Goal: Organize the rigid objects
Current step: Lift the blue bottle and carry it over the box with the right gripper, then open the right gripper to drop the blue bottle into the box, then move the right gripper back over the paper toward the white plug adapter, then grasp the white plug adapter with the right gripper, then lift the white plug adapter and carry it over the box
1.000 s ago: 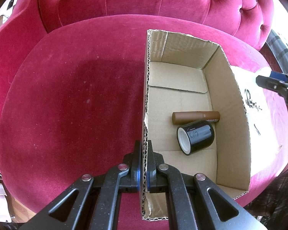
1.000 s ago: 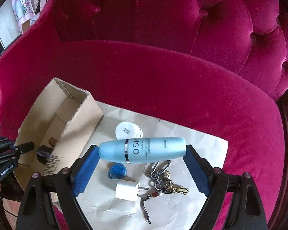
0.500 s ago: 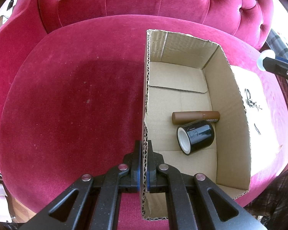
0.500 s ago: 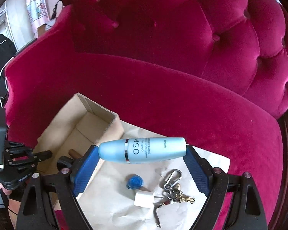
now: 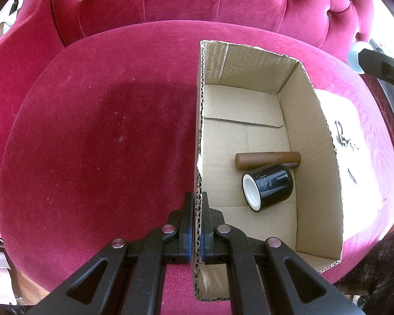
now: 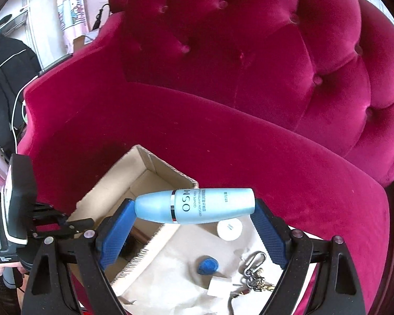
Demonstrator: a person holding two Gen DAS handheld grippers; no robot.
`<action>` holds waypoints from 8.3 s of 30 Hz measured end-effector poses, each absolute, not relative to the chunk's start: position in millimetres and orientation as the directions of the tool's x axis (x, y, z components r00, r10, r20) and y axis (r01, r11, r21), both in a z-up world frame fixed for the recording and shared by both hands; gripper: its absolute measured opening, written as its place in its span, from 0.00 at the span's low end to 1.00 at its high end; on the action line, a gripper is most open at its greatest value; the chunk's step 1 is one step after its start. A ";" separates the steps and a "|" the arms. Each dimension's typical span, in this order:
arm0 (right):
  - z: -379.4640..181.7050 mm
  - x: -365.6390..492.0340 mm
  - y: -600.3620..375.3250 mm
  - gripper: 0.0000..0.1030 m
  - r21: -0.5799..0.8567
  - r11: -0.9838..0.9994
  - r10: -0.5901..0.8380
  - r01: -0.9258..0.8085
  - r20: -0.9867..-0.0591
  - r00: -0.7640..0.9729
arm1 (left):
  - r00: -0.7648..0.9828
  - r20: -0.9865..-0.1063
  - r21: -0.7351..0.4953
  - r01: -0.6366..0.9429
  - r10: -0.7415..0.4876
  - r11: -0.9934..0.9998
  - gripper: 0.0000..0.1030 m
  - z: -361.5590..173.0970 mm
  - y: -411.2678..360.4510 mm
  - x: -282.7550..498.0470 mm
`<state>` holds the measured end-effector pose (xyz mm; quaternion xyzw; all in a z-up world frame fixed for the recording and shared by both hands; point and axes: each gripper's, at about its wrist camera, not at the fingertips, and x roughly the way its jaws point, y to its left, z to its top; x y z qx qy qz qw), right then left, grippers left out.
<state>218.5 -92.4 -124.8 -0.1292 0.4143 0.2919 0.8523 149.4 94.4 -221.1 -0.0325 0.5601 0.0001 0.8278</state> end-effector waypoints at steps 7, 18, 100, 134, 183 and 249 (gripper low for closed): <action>-125.4 215.1 -73.0 0.88 0.036 0.758 0.430 -0.651 -0.778 0.458 | 0.372 -0.927 -0.054 -0.035 -0.037 0.998 0.03 -221.4 95.2 149.6; -132.0 209.0 -48.2 0.88 0.041 0.713 0.459 -0.700 -0.782 0.421 | 0.373 -0.927 -0.056 -0.036 -0.038 0.998 0.03 -221.4 93.6 149.5; -155.2 235.5 -70.9 1.00 -0.022 0.809 0.348 -0.588 -0.788 0.508 | 0.377 -0.925 -0.059 -0.035 -0.042 0.998 0.03 -219.8 94.6 146.3; -211.5 220.3 -145.0 1.00 -0.022 0.902 0.176 -0.431 -0.892 0.415 | 0.375 -0.926 -0.061 -0.041 -0.041 0.997 0.03 -219.5 96.2 146.3; -216.7 207.8 -135.1 0.47 0.010 0.891 0.178 -0.453 -0.927 0.330 | 0.377 -0.925 -0.061 -0.040 -0.041 0.997 0.03 -218.4 95.9 146.3; -116.7 198.0 -40.6 0.47 0.039 0.784 0.392 -0.620 -0.805 0.445 | 0.383 -0.923 -0.051 -0.036 -0.034 0.998 0.03 -216.6 93.1 144.6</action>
